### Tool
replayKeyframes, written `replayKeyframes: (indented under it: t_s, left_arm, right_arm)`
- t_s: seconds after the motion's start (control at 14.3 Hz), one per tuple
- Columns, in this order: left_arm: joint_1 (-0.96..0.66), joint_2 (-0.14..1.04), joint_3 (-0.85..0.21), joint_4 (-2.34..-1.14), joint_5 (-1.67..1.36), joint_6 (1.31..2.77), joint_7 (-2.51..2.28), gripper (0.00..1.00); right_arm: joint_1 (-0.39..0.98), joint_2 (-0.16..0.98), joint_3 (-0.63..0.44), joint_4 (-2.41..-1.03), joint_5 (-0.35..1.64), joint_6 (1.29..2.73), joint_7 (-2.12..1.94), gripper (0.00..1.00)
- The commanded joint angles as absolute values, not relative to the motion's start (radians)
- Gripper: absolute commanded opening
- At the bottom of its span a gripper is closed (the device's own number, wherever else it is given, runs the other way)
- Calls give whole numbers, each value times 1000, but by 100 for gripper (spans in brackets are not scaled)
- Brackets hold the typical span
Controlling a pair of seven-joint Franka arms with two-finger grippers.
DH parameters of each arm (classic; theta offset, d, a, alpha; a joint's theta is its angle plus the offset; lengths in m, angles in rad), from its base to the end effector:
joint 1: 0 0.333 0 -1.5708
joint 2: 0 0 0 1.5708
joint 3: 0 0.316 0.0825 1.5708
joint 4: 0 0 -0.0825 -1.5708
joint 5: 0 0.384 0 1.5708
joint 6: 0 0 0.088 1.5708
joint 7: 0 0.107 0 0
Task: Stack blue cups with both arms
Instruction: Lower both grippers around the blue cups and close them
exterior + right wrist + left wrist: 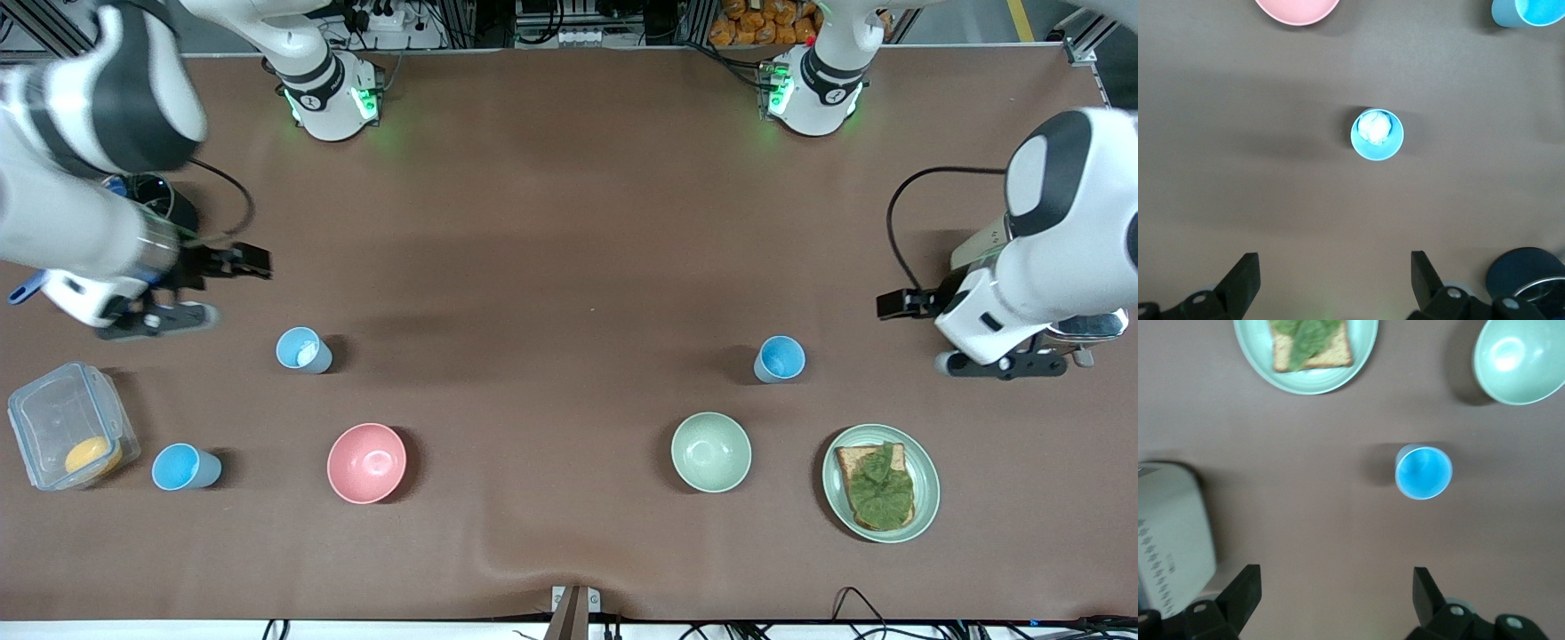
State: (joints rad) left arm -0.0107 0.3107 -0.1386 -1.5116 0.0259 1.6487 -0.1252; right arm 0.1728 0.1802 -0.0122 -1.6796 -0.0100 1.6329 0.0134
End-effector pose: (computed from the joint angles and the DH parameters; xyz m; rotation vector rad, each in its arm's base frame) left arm 0.6302 -0.0819 0.4740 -3.1235 0.0396 0.2683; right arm 0.5835 0.0939 0.4747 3.0817 0.2299 -0.3491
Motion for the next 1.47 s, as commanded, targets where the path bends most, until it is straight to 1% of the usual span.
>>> replayKeyframes:
  t_s: [0.0,0.14,0.28,0.35,0.49,0.63,0.84,1.05,1.12,1.19,1.26,1.33,1.4]
  left_arm:
    - [-2,288,-149,-1572,-17,1701,-146,100]
    - [-5,270,-153,-1670,-20,1805,-146,100]
    - [-2,270,-167,-1750,-20,1903,-147,100]
    - [-3,273,-169,-1791,-20,1958,-149,100]
    - [-5,275,-169,-1854,-20,2035,-156,100]
    - [-6,302,-170,-1856,-18,2043,-155,100]
    - [-21,368,-170,-1856,-18,2069,-156,100]
    - [-37,435,-169,-1852,-18,2152,-179,100]
    - [-43,454,-169,-1848,-17,2181,-201,100]
    - [-54,465,-169,-1845,0,2187,-201,100]
    - [-57,474,-169,-1838,2,2187,-201,100]
    - [-58,483,-169,-1833,2,2187,-201,100]
    - [-57,501,-169,-1819,2,2187,-201,100]
  right_arm:
    - [222,169,-18,-1810,-60,1762,101,100]
    - [221,178,-18,-1921,-67,1918,106,100]
    - [212,215,-20,-2020,-97,2092,106,100]
    - [212,234,-20,-2045,-98,2144,106,100]
    - [213,280,-23,-2054,-101,2203,106,100]
    - [201,330,-26,-2057,-103,2279,104,100]
    - [193,376,-26,-2057,-115,2347,106,100]
    - [177,420,-28,-2056,-126,2404,104,100]
    - [172,429,-26,-2054,-132,2410,104,82]
    - [172,431,-26,-2054,-132,2407,104,49]
    - [172,430,-26,-2052,-132,2404,103,26]
    - [166,430,-26,-2048,-132,2396,95,8]
    - [154,431,-26,-2045,-132,2393,95,0]
